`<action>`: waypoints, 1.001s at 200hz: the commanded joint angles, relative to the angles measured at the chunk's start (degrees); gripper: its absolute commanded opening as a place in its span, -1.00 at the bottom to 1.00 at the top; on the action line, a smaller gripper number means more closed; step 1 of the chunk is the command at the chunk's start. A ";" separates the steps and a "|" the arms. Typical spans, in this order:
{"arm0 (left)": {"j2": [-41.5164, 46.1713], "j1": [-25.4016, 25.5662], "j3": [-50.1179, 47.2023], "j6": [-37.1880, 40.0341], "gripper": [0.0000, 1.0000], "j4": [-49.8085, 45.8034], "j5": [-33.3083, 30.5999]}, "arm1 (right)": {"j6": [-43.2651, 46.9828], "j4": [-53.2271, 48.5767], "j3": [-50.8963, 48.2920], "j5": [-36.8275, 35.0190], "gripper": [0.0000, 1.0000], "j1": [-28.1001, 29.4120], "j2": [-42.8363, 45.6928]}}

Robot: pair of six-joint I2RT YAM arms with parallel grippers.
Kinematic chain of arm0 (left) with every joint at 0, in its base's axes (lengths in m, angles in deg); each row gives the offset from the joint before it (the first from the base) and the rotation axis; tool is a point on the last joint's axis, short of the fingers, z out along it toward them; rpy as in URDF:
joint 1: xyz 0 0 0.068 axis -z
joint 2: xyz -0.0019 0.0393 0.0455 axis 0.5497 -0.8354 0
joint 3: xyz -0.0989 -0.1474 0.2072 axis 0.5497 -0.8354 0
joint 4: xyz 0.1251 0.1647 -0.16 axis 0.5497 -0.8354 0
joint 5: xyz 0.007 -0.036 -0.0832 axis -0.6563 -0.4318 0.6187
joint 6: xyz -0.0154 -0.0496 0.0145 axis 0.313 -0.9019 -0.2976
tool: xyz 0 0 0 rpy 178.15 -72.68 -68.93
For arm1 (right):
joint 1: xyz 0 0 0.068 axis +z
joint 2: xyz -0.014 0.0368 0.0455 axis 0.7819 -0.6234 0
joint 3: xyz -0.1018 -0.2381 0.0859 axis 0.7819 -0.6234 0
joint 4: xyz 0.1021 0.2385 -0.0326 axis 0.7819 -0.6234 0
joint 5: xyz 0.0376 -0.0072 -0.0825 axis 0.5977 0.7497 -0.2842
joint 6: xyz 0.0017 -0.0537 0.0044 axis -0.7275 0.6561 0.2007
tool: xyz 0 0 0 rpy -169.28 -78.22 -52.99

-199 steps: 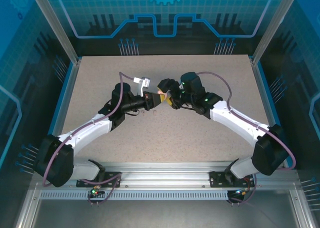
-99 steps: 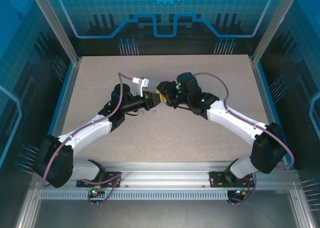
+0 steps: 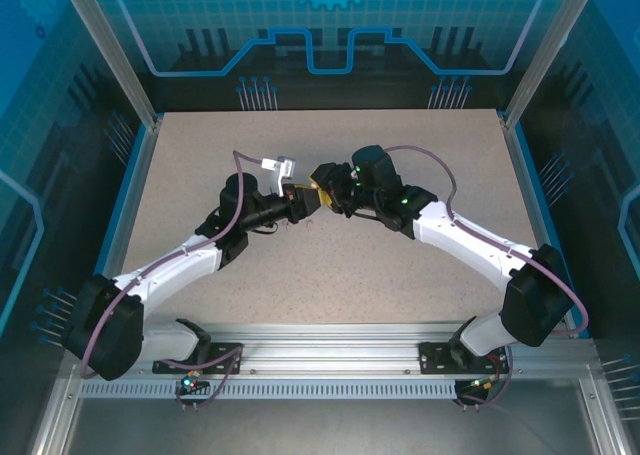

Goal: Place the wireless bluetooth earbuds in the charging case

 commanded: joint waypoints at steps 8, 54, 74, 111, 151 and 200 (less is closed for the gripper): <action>1.95 -0.05 -0.80 -0.31 -0.36 3.13 -2.32 | 0.10 -1.10 0.13 -2.54 -0.34 -0.53 0.09; 1.87 -0.06 -1.26 -0.65 -0.38 3.88 -2.94 | -0.18 -0.84 -0.22 -2.18 -0.35 -0.75 0.01; 1.27 -0.12 -1.08 -1.09 -0.37 4.66 -2.64 | -0.19 -0.36 -0.14 -1.47 -0.38 -0.75 -0.12; -0.24 0.13 -0.51 -1.79 -0.32 5.91 -1.53 | -0.18 0.22 0.06 -0.63 -0.41 -0.61 -0.48; -1.46 0.79 -0.65 -2.34 -0.30 7.44 -1.36 | -0.76 0.56 0.13 -0.27 -0.41 -0.61 -0.48; -2.40 1.11 -1.47 -3.20 -0.62 9.70 -2.55 | -1.31 0.79 -0.14 0.17 -0.42 -0.53 -0.48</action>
